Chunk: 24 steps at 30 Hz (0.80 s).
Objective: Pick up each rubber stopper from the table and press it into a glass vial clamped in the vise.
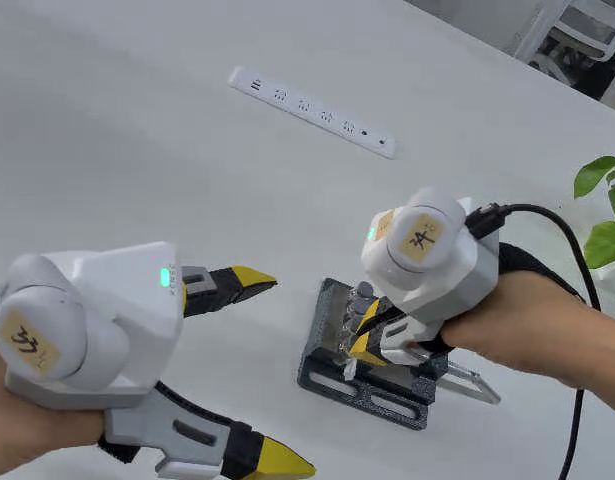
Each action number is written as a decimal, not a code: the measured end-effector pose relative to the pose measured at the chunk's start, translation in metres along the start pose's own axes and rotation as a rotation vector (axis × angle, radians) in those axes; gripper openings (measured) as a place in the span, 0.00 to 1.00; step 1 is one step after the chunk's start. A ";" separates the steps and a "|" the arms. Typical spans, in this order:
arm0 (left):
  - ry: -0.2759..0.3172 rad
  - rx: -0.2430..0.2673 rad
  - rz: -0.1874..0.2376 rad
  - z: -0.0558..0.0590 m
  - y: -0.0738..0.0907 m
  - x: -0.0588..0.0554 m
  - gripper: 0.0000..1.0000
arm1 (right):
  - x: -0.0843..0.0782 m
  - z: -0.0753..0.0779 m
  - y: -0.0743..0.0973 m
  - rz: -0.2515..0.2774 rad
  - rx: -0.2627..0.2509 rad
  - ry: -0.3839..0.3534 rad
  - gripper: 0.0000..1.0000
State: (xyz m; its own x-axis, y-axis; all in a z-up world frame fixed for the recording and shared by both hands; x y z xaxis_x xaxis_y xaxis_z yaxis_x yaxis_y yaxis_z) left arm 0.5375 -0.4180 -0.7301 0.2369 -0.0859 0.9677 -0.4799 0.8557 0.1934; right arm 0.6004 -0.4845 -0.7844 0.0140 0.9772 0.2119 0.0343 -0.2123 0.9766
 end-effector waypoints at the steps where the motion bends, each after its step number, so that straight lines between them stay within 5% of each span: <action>1: -0.002 -0.001 -0.001 0.001 0.000 0.000 0.92 | -0.001 0.000 0.001 0.006 0.003 -0.005 0.06; 24: -0.002 0.006 -0.005 0.003 0.005 0.000 0.91 | -0.002 0.001 0.004 0.082 0.007 -0.035 0.10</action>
State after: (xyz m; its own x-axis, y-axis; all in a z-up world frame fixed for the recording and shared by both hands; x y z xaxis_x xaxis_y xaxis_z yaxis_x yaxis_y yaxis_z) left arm 0.5330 -0.4151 -0.7286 0.2375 -0.0915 0.9671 -0.4837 0.8522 0.1994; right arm 0.6020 -0.4877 -0.7806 0.0520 0.9557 0.2896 0.0391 -0.2918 0.9557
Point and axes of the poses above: the centre of the closed fingertips' face, and the gripper's own axes: y roughly backward along the fingers, z roughly to its right, x roughly out of its top, the point moved 2 cm from there along y, roughly backward along the fingers, and after that the axes turned 3 degrees about z, right-handed, at the moved point
